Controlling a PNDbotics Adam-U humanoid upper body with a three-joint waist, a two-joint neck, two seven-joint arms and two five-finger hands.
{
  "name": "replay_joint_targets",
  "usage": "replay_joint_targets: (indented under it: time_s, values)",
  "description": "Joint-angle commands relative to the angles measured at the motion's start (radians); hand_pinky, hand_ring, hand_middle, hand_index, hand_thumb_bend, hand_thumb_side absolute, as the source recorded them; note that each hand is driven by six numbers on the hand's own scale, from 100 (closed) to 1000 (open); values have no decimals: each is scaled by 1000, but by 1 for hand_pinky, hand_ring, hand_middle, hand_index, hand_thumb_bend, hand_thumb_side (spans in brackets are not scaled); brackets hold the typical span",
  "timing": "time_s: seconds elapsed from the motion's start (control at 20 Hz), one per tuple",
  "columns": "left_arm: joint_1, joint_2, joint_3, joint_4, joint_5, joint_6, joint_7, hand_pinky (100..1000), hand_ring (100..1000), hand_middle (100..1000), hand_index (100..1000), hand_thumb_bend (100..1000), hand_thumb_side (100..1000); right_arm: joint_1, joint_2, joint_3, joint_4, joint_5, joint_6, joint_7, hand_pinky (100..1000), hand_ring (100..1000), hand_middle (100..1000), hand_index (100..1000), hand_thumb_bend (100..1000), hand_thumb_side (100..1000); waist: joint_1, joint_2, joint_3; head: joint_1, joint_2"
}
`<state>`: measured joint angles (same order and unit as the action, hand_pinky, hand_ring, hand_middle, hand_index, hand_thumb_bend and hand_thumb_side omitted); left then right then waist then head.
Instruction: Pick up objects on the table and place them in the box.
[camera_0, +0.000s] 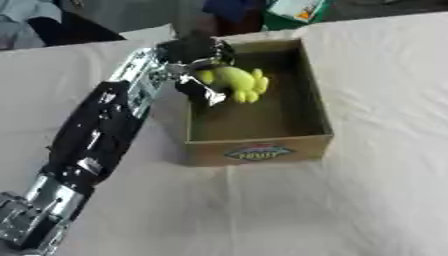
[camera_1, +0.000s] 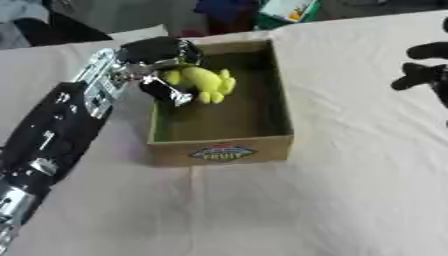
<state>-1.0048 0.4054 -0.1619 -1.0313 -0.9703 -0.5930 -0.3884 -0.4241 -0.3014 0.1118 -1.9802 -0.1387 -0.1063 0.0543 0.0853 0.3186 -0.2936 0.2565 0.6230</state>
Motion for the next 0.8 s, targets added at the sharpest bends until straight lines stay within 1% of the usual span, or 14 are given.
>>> replay_joint_targets:
  time_s: [0.05,0.1,0.3,0.35,0.4,0.45,0.5,0.55,0.6,0.65,0.7,0.8]
  values:
    - [-24,4,-1,7,-29,-2,-29,314,579,519,638,100,283,-18,1,2,-20,-11,-2,6,851,594,699,924,100,807,-4,-16,-4,10,2]
    - [-24,3,-1,10,-39,0,-35,316,581,521,640,100,282,-19,2,2,-20,-12,-3,7,851,594,699,924,100,807,-4,-16,-5,12,2]
    - [-23,1,-1,12,-66,0,-37,362,613,549,713,100,268,-17,5,3,-20,-16,-2,9,850,593,700,927,100,801,-2,-15,-8,13,1]
    - [-22,0,-3,11,-70,-2,-31,394,638,574,737,100,265,-15,6,4,-20,-17,-1,9,846,592,700,928,100,799,-2,-15,-8,12,1]
    - [-21,0,-6,9,-77,-5,-28,406,649,584,748,100,264,-14,6,3,-20,-19,-1,9,846,592,700,928,100,798,-2,-14,-8,10,1]
    - [-20,1,-8,10,-84,-6,-28,454,691,624,793,100,259,-13,7,3,-20,-20,-2,8,847,592,700,929,100,798,-1,-14,-8,10,2]
    - [-19,1,-10,11,-95,-6,-35,497,728,665,826,100,231,-13,8,2,-20,-22,-2,7,848,592,700,928,100,798,-1,-14,-8,9,4]
    - [-18,2,-11,11,-105,-6,-44,543,764,712,867,100,262,-12,8,1,-20,-22,-2,7,848,593,700,928,100,798,-1,-15,-8,9,6]
    - [-17,2,-11,11,-115,-7,-54,572,784,736,893,100,292,-12,8,0,-20,-22,-2,6,848,593,700,928,100,798,-1,-15,-8,10,8]
    - [-16,2,-12,10,-123,-9,-64,596,801,753,917,100,344,-11,9,-1,-20,-22,-3,5,847,593,700,928,100,797,0,-16,-7,10,10]
    - [-15,2,-11,6,-126,-11,-71,605,807,761,926,100,383,-11,9,-1,-20,-23,-3,4,847,593,700,928,100,797,0,-17,-7,11,13]
    - [-16,3,-7,-10,-121,-11,-66,616,815,771,947,218,521,-11,11,-2,-20,-24,-4,4,847,593,700,926,100,797,-1,-20,-7,16,18]
